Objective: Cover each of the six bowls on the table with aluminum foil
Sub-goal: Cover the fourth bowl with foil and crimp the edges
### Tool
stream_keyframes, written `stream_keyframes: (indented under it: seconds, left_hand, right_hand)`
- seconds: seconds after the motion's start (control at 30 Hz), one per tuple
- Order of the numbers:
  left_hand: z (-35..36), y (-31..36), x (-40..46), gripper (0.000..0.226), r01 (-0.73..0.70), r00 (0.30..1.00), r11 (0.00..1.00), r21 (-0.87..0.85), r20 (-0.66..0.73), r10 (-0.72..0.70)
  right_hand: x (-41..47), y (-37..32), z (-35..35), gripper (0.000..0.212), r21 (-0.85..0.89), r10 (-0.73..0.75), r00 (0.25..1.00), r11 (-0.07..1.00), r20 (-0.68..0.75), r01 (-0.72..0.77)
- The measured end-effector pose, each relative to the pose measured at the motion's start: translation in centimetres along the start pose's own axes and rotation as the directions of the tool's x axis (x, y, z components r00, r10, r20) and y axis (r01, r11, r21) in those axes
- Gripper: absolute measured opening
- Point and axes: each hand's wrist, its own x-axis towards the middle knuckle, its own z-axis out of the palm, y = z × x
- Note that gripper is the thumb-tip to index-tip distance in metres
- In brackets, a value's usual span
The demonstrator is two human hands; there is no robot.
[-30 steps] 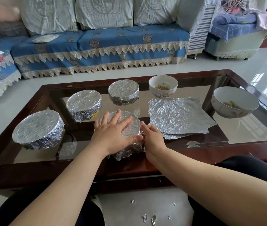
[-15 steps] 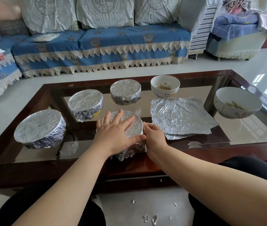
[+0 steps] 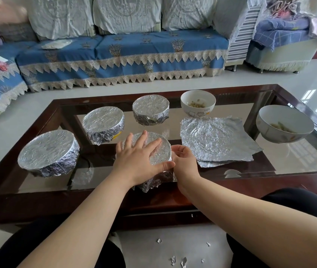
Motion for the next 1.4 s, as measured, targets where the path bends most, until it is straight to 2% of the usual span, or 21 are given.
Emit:
stream_keyframes:
  seconds: [0.1,0.2,0.37,0.53,0.7,1.0,1.1,1.3,1.4]
  left_hand:
    - [-0.2,0.2,-0.2,0.109,0.02,1.0,1.0,-0.013,0.0,-0.02]
    - [-0.3,0.9,-0.1,0.105,0.08,0.997,0.996,-0.037,0.014,-0.08]
    - [-0.9,2.4,-0.2,0.103,0.154,0.984,0.987,-0.041,0.093,-0.149]
    - [-1.2,1.9,-1.0,0.095,0.092,0.99,0.991,0.098,0.097,-0.101]
    - [-0.7,1.6,-0.5,0.098,-0.042,0.997,0.998,0.049,0.061,0.039]
    - [-0.5,1.4,-0.2,0.097,-0.025,0.994,1.0,-0.008,0.106,0.026]
    - [-0.4,1.4,-0.2,0.097,-0.023,0.994,1.0,-0.011,0.103,0.024]
    - [-0.4,1.3,-0.2,0.099,-0.027,0.995,0.999,-0.017,0.099,0.029]
    - [-0.3,1.3,-0.2,0.099,-0.026,0.995,1.0,-0.015,0.096,0.027]
  right_hand:
    - [-0.5,-0.1,-0.2,0.017,-0.042,-0.045,0.999,0.998,0.03,0.046]
    - [-0.9,-0.1,-0.3,0.011,-0.072,-0.115,0.989,0.99,0.091,0.122]
    - [-0.4,-0.9,-0.9,0.013,-0.156,-0.192,0.971,0.965,0.141,0.213]
    - [0.4,-1.9,-1.6,0.016,-0.326,-0.266,0.946,0.891,0.184,0.315]
    - [0.8,-2.0,-1.7,0.014,-0.365,-0.305,0.93,0.857,0.207,0.363]
    - [0.4,-2.6,-2.4,0.038,-0.37,-0.159,0.949,0.893,0.271,0.255]
    - [-0.2,-2.4,-2.7,0.036,-0.361,-0.176,0.941,0.89,0.289,0.277]
    - [-1.3,-0.9,-2.3,0.022,-0.233,-0.236,0.957,0.934,0.166,0.271]
    - [-1.3,-0.8,-2.0,0.018,-0.183,-0.219,0.964,0.952,0.15,0.245]
